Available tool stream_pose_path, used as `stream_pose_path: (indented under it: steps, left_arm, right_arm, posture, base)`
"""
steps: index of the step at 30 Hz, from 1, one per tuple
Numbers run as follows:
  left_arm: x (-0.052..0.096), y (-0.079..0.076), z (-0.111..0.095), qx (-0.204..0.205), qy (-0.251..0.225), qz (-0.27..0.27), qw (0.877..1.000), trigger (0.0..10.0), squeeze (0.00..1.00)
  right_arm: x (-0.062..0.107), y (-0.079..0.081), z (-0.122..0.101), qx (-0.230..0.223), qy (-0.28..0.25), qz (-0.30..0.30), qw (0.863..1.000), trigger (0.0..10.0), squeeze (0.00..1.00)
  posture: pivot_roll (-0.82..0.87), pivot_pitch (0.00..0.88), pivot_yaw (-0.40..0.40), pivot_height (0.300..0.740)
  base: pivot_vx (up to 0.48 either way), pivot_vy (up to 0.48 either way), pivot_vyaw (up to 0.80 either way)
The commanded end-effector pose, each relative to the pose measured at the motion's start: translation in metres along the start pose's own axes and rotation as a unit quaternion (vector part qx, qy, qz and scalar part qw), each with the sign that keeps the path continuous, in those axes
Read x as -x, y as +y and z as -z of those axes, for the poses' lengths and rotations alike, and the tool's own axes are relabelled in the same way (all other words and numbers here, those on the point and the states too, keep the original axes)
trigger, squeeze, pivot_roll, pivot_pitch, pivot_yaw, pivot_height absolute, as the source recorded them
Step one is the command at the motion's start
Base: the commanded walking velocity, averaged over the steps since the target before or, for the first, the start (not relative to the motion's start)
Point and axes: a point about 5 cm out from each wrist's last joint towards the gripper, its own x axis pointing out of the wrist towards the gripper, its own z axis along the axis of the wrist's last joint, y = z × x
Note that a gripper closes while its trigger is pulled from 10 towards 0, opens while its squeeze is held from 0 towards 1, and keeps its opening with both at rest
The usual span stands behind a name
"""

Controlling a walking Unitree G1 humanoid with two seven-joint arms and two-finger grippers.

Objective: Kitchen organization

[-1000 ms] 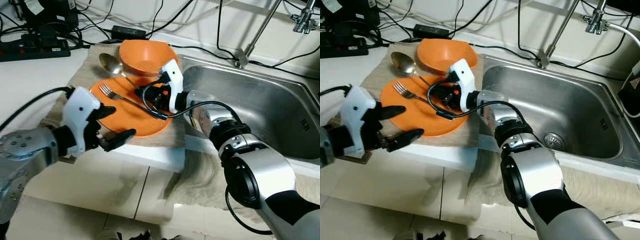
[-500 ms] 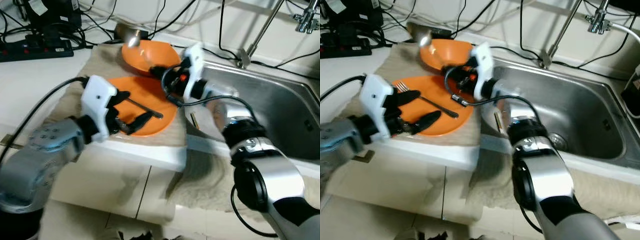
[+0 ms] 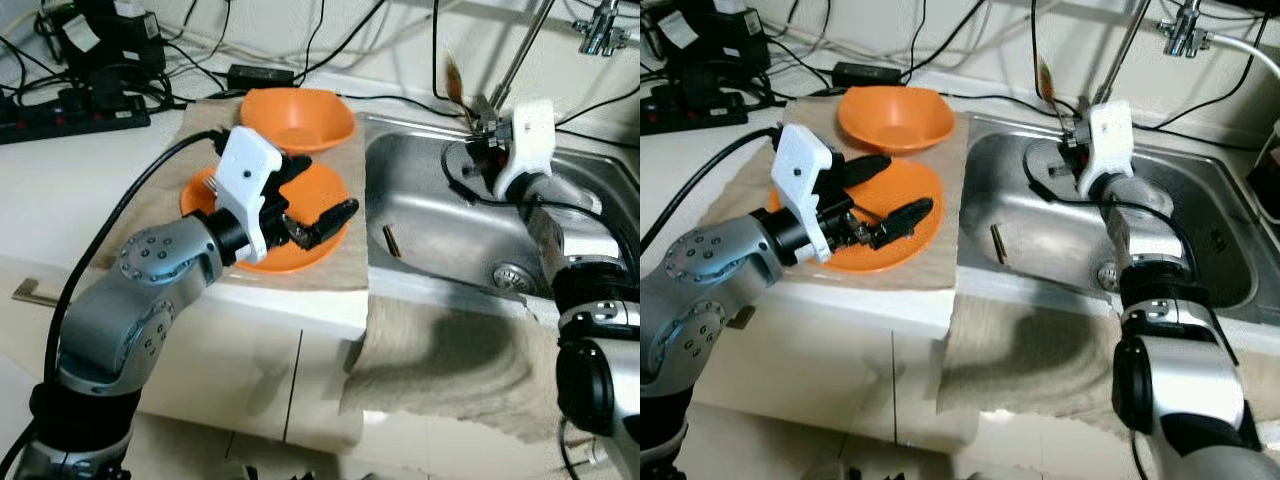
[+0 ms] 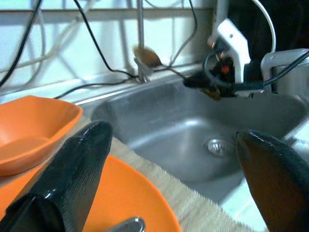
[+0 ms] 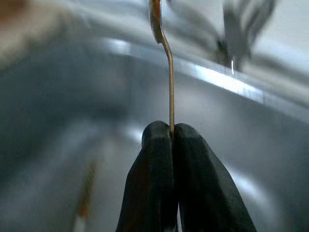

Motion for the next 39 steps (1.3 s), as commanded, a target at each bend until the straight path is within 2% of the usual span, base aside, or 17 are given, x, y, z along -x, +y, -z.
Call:
stream_pose_path:
  steps: [1, 8, 12, 14, 16, 17, 18, 20, 21, 22, 23, 32, 35, 36, 37, 38, 39]
  left_arm:
    - [0.0, -0.014, 0.003, -0.002, 0.018, 0.042, 0.999, 10.0, 0.0]
    - [0.001, -0.02, 0.01, -0.002, 0.042, 0.057, 0.997, 10.0, 0.0]
    - [0.003, -0.022, 0.013, -0.004, 0.058, 0.068, 0.996, 10.0, 0.0]
    - [0.004, -0.022, 0.014, -0.005, 0.061, 0.068, 0.996, 10.0, 0.0]
    - [0.005, -0.022, 0.015, -0.005, 0.063, 0.066, 0.996, 10.0, 0.0]
    - [0.005, -0.023, 0.014, -0.005, 0.064, 0.065, 0.996, 10.0, 0.0]
    - [0.005, -0.023, 0.014, -0.004, 0.064, 0.065, 0.996, 10.0, 0.0]
    - [0.005, -0.023, 0.014, -0.004, 0.065, 0.065, 0.996, 10.0, 0.0]
    - [0.005, -0.022, 0.014, -0.003, 0.067, 0.064, 0.996, 10.0, 0.0]
    - [0.005, -0.022, 0.014, -0.003, 0.069, 0.064, 0.996, 10.0, 0.0]
    - [0.005, -0.022, 0.015, -0.004, 0.072, 0.063, 0.995, 10.0, 0.0]
    - [0.006, -0.021, 0.021, 0.002, 0.091, 0.059, 0.994, 10.0, 0.0]
    - [0.005, -0.015, 0.018, 0.008, 0.075, 0.025, 0.997, 10.0, 0.0]
    - [0.004, -0.009, 0.013, -0.007, 0.054, -0.012, 0.998, 10.0, 0.0]
    - [0.003, 0.002, 0.008, -0.016, 0.029, -0.071, 0.997, 10.0, 0.0]
    - [0.003, 0.009, 0.005, -0.02, 0.012, -0.112, 0.993, 10.0, 0.0]
    - [0.003, 0.009, 0.005, -0.02, 0.012, -0.112, 0.993, 10.0, 0.0]
  right_arm:
    - [-0.003, 0.008, 0.008, 0.018, 0.035, -0.015, 0.999, 10.0, 0.0]
    - [-0.007, 0.028, 0.026, 0.025, 0.087, -0.049, 0.995, 10.0, 0.0]
    - [-0.006, 0.04, 0.047, 0.028, 0.144, -0.059, 0.987, 10.0, 0.0]
    - [-0.006, 0.041, 0.05, 0.033, 0.147, -0.051, 0.987, 10.0, 0.0]
    - [-0.007, 0.045, 0.052, 0.021, 0.142, -0.038, 0.989, 10.0, 0.0]
    - [-0.008, 0.047, 0.052, 0.01, 0.14, -0.035, 0.99, 10.0, 0.13]
    - [-0.008, 0.048, 0.051, 0.0, 0.138, -0.032, 0.99, 10.0, 0.35]
    - [-0.008, 0.049, 0.051, -0.006, 0.137, -0.03, 0.99, 10.0, 0.35]
    - [-0.009, 0.049, 0.051, -0.007, 0.137, -0.03, 0.99, 10.0, 0.87]
    - [-0.009, 0.05, 0.051, -0.006, 0.138, -0.03, 0.99, 10.0, 0.87]
    - [-0.009, 0.05, 0.052, -0.007, 0.14, -0.031, 0.99, 10.0, 0.98]
    - [-0.008, 0.052, 0.055, -0.01, 0.144, -0.032, 0.989, 10.0, 1.0]
    - [-0.01, 0.05, 0.047, 0.009, 0.122, -0.026, 0.992, 10.0, 1.0]
    - [-0.012, 0.05, 0.038, 0.018, 0.097, -0.027, 0.995, 10.0, 0.95]
    - [-0.015, 0.05, 0.019, -0.001, 0.042, -0.025, 0.999, 10.0, 0.71]
    - [-0.017, 0.05, 0.006, -0.016, 0.003, -0.023, 1.0, 10.0, 0.71]
    - [-0.017, 0.05, 0.006, -0.016, 0.003, -0.023, 1.0, 10.0, 0.71]
  posture:
    - [-0.02, 0.0, -0.092, 0.74]
    - [-0.01, 0.005, -0.098, 0.74]
    - [0.01, 0.01, -0.107, 0.74]
    - [0.01, 0.014, -0.107, 0.74]
    - [0.02, 0.017, -0.107, 0.74]
    - [0.02, 0.018, -0.107, 0.74]
    - [0.02, 0.018, -0.106, 0.74]
    - [0.02, 0.018, -0.106, 0.74]
    - [0.02, 0.018, -0.105, 0.74]
    - [0.02, 0.018, -0.105, 0.74]
    - [0.02, 0.018, -0.103, 0.74]
    - [0.02, 0.013, -0.098, 0.74]
    - [0.02, 0.008, -0.104, 0.74]
    - [0.02, 0.006, -0.107, 0.74]
    - [0.02, 0.003, -0.108, 0.74]
    - [0.02, 0.003, -0.108, 0.74]
    - [0.02, 0.003, -0.108, 0.74]
  base:
    - [0.0, 0.0, 0.0]
    - [0.0, 0.0, 0.0]
    - [0.0, 0.0, 0.0]
    - [0.0, 0.0, 0.0]
    - [0.0, 0.0, 0.0]
    - [0.0, 0.0, 0.0]
    - [0.0, 0.0, 0.0]
    - [0.0, 0.0, 0.0]
    - [0.0, 0.0, 0.0]
    - [0.0, 0.0, 0.0]
    - [0.0, 0.0, 0.0]
    - [0.0, 0.0, 0.0]
    - [0.0, 0.0, 0.0]
    - [0.0, 0.0, 0.0]
    - [0.0, 0.0, 0.0]
    - [0.0, 0.0, 0.0]
    - [0.0, 0.0, 0.0]
